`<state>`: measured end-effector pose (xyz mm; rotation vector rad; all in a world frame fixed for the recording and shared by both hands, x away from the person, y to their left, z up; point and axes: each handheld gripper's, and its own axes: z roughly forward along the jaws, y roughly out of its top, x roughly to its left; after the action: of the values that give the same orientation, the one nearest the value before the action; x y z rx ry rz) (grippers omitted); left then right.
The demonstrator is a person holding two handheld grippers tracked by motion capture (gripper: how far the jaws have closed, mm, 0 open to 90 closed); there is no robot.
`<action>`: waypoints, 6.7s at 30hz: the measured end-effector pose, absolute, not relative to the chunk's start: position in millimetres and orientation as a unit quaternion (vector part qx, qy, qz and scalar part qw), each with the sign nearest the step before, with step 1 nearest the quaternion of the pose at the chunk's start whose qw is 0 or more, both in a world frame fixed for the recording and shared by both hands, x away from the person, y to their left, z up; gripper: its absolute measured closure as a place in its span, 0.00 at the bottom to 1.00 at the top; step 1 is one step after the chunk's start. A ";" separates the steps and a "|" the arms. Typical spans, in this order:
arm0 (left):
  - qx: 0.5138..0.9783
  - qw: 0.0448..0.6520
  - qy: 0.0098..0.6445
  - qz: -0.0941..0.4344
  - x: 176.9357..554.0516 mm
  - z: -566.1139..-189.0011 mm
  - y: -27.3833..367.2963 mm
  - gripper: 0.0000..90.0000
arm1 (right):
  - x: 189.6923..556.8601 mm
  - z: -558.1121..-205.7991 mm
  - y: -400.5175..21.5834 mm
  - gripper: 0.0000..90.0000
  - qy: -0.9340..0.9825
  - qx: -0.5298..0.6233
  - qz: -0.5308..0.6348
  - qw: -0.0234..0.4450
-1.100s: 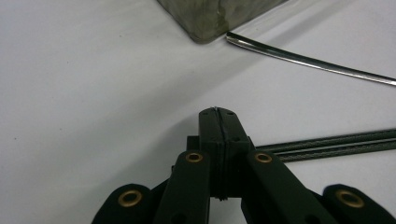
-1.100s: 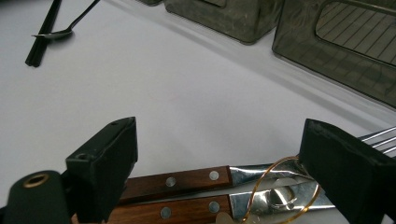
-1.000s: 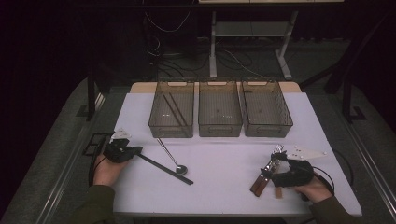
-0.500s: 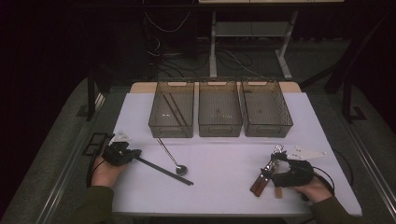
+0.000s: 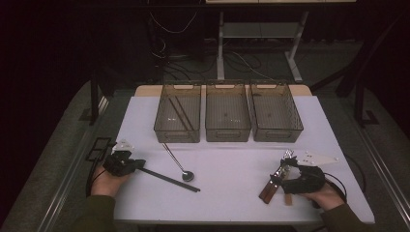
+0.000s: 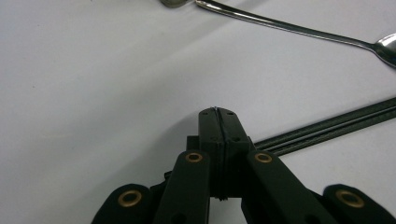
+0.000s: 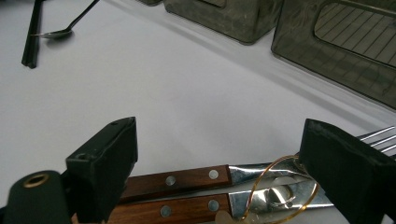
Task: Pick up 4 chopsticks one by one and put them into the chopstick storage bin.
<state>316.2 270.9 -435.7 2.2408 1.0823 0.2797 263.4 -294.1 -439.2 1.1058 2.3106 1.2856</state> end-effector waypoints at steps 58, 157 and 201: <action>0.919 0.341 0.194 0.031 285.2 -438.8 174.4 0.74 | 263.7 -439.7 -292.9 0.13 0.800 0.379 0.444 0.136; 0.921 0.355 0.156 0.045 263.6 -435.9 185.2 0.92 | 263.5 -439.0 -292.5 0.13 0.800 0.377 0.447 0.135; 0.926 0.349 0.138 0.021 260.6 -440.6 182.4 0.93 | 263.4 -438.8 -292.1 0.13 0.800 0.377 0.446 0.135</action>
<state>260.6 182.4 -440.6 2.4005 0.3583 0.0532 263.4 -292.1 -438.8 1.0917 2.3192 1.2931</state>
